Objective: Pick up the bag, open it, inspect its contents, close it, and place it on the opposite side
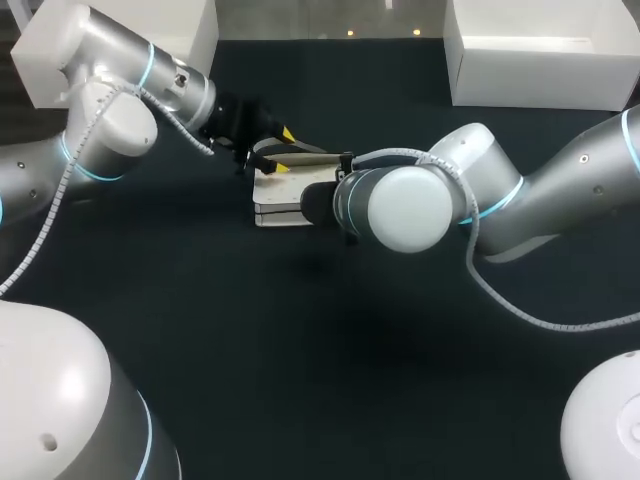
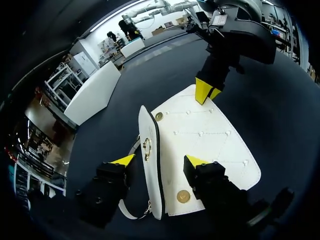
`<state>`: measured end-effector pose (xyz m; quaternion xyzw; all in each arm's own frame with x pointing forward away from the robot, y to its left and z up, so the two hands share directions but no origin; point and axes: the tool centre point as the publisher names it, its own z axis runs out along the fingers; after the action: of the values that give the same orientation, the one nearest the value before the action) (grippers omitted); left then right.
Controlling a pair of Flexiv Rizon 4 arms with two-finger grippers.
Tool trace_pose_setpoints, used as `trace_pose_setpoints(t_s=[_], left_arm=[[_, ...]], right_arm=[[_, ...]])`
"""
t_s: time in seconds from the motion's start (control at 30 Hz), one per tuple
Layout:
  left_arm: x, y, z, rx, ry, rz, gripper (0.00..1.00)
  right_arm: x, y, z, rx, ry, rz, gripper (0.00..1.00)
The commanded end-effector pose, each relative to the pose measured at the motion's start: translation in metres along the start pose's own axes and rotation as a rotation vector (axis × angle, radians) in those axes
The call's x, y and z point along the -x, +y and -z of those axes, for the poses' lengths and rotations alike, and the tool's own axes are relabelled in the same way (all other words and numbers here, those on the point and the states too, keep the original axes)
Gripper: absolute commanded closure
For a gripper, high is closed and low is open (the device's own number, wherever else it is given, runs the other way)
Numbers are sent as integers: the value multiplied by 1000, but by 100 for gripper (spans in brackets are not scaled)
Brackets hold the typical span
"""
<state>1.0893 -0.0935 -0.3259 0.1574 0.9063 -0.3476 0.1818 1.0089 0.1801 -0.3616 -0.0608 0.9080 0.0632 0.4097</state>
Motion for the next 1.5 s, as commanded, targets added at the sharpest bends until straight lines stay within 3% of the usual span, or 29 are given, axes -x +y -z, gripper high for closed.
trace_pose_setpoints(t_s=[0.03,0.47,1.13,1.2,1.3,1.5], left_arm=[[7,5,-15,14,-12,24,44],[25,18,-30,42,4,93,55],[27,30,-29,61,2,153,71],[27,30,-29,63,1,155,77],[27,30,-28,65,-1,157,100],[27,32,-28,71,-1,173,100]], right_arm=[[-4,-2,-1,10,-193,0,100],[-4,-2,-1,10,-193,0,100],[-4,-2,-1,10,-193,0,100],[-4,-2,-1,10,-193,0,100],[-4,-2,-1,10,-193,0,100],[-4,-2,-1,10,-193,0,100]])
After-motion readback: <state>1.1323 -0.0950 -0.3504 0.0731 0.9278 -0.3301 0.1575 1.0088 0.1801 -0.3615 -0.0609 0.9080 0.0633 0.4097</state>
